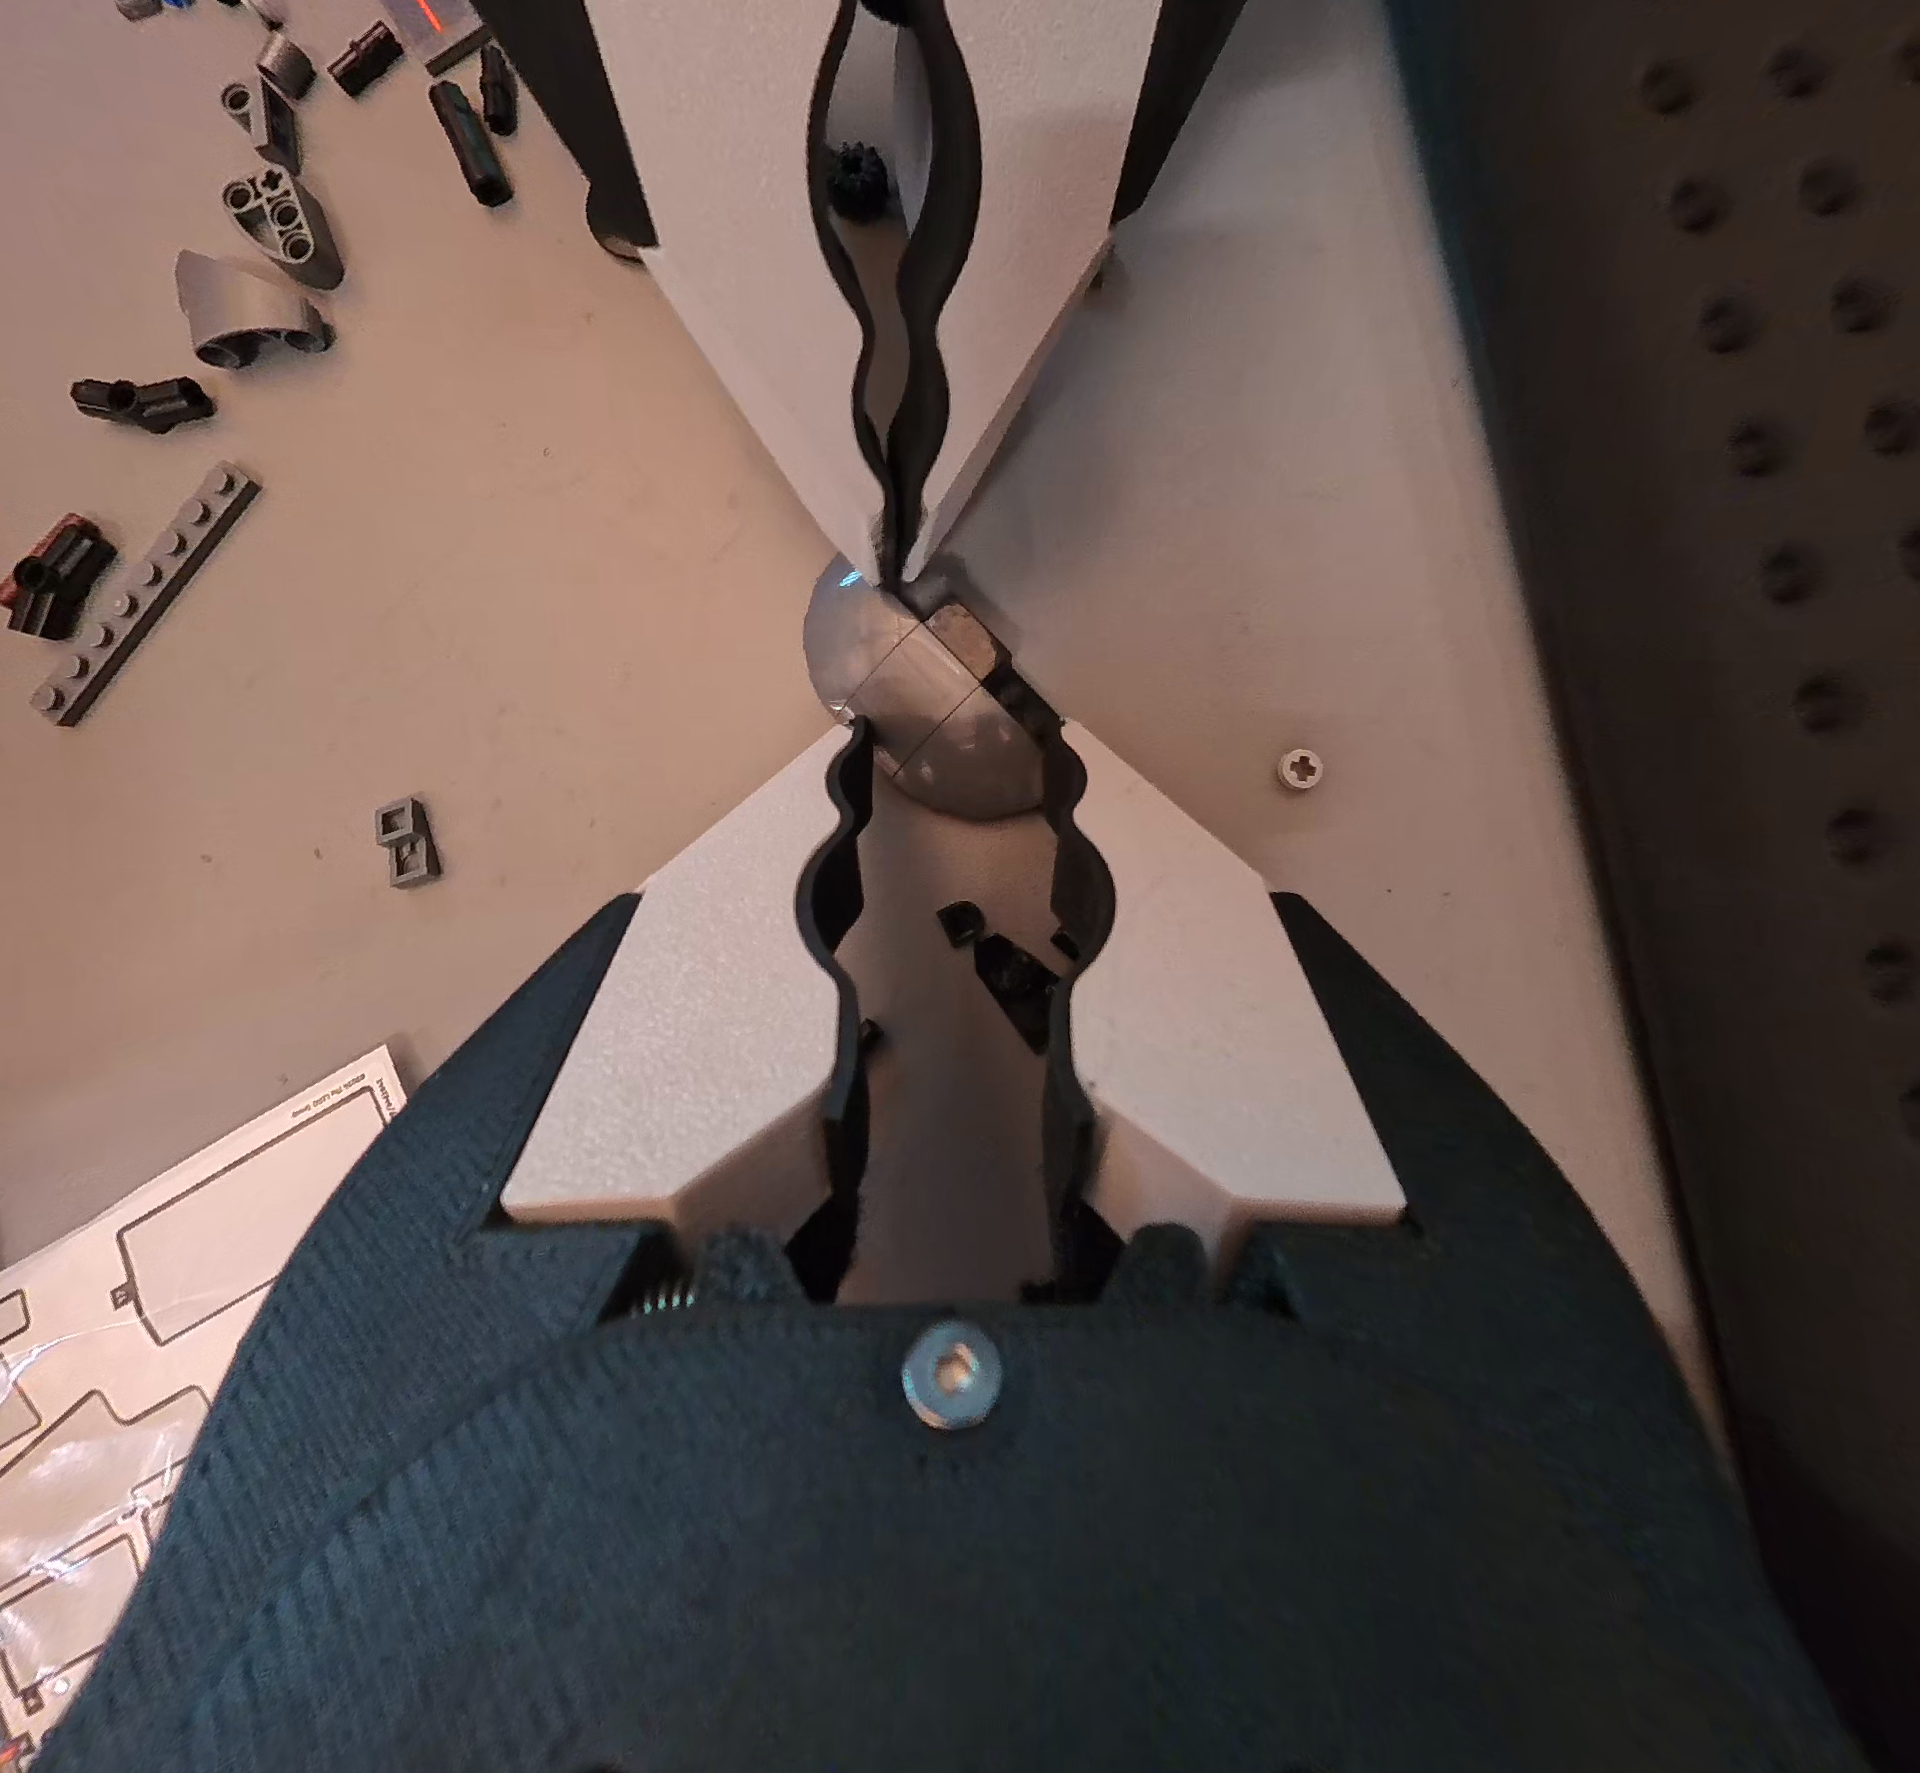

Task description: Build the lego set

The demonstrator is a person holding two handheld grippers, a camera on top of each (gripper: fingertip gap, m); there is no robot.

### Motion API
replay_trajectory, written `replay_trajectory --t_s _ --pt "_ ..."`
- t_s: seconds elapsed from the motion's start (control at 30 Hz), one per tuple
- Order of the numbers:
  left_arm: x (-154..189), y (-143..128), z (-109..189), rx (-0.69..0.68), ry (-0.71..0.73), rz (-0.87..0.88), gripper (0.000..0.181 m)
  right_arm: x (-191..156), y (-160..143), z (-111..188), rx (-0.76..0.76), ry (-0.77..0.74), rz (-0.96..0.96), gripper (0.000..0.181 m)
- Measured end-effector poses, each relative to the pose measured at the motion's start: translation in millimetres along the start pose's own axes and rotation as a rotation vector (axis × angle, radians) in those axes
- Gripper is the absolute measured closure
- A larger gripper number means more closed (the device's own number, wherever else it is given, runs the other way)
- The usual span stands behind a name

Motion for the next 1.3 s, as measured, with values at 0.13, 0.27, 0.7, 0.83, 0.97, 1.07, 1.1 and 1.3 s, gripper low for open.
replay_trajectory --t_s 0.13,0.27,0.7,0.83,0.97,1.07,1.1,1.3 --pt "0 0 0 -0.002 0.003 -0.001 0.152 -2 0 0 -0.006 0.01 0.001 0.181" --pt "0 0 0 -0.005 0.003 0.0 0.152 -2 0 0 -0.015 0.012 -0.003 0.181" --pt "1 0 0 -0.012 0.012 -0.006 0.151 -1 3 -2 -0.063 0.011 -0.063 0.181" --pt "1 0 0 -0.011 0.015 -0.005 0.152 0 3 -2 -0.079 0.017 -0.104 0.181" --pt "0 1 1 -0.014 0.025 -0.007 0.153 1 5 -3 -0.111 0.015 -0.144 0.181" --pt "-2 1 1 0.005 0.03 -0.004 0.156 2 7 -5 -0.125 0.022 -0.189 0.181" --pt "-2 2 2 0.008 0.033 -0.006 0.158 2 8 -5 -0.13 0.022 -0.202 0.181" --pt "0 4 1 0.001 0.04 -0.023 0.159 2 10 -7 -0.1 0.017 -0.207 0.181"
Point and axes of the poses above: each gripper's, where its closed fingertips meet, z back along the fingers, y out of its top, x = y × z across the jaws, the point moved 5 cm from there along z, back along the fingers, and after that the axes turned 11 degrees about -y, right-handed, at the moved point
